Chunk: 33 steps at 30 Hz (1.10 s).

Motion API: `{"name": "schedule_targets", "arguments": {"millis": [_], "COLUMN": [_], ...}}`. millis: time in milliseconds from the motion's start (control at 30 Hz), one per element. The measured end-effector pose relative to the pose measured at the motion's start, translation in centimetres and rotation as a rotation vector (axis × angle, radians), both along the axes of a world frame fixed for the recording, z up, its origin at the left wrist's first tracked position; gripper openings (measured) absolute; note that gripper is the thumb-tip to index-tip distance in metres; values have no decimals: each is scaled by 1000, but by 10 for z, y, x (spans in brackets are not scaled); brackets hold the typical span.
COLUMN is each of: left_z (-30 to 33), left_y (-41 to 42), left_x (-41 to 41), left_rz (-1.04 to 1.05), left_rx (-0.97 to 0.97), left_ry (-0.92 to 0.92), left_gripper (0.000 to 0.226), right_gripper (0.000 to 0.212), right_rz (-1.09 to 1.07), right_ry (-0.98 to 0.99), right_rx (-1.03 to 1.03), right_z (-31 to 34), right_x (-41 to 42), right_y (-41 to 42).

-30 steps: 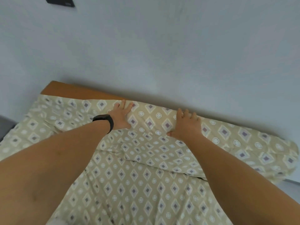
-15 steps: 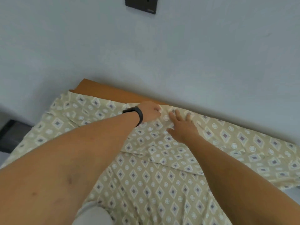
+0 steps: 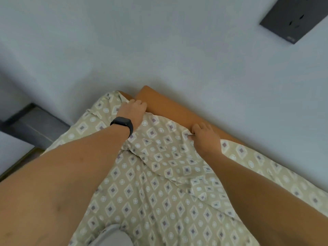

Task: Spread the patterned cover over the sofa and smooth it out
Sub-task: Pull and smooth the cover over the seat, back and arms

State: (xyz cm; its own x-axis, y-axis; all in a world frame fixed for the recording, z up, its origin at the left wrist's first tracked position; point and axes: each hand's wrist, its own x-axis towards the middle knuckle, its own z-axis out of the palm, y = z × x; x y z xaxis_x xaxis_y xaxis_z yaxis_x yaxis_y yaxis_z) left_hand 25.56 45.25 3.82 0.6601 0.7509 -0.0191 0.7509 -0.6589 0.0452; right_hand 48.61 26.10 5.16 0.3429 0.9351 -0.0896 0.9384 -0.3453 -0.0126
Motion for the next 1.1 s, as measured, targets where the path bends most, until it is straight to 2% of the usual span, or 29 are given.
{"name": "schedule_targets", "arguments": {"millis": [67,167,300,400,500,567,633,700,767,833,967,1033,1100], "left_z": [5,30,78,79,49,19,-1,-6,-1,4,5,1,-4], "left_y": [5,24,42,53,55,53,57,66,72,73,58,29,0], "left_x": [1,17,74,116,124,113,104,105,112,124,136,157,173], "left_rz": [-30,98,251,325,241,147,59,18,-26,-47,-22,-128,-205], "left_rx": [-18,-20,-101,-223,-271,-280,-282,-236,-209,-218,-195,-148,-120], "left_ry": [-70,-235,-422,-539,-431,-328,-257,-133,32,112,51,-65,-103], "left_gripper": [18,12,33,45,34,23,21,27,44,59,56,51,49], "right_gripper": [7,3,14,11,14,26,37,35,38,42,41,40,40], "right_rz": [16,-143,-348,-473,-406,-279,-262,-338,-355,-374,-364,-385,-395], "right_ry": [38,27,123,231,289,289,261,181,127,94,92,86,73], "right_rx": [19,178,342,458,452,414,381,298,208,214,245,254,259], "right_z": [11,37,64,64,36,8,-15,-24,-26,-25,-27,-25,-28], "right_x": [3,20,35,46,48,44,43,46,45,46,39,43,47], "right_y": [3,13,41,51,45,31,22,24,27,28,32,31,30]}}
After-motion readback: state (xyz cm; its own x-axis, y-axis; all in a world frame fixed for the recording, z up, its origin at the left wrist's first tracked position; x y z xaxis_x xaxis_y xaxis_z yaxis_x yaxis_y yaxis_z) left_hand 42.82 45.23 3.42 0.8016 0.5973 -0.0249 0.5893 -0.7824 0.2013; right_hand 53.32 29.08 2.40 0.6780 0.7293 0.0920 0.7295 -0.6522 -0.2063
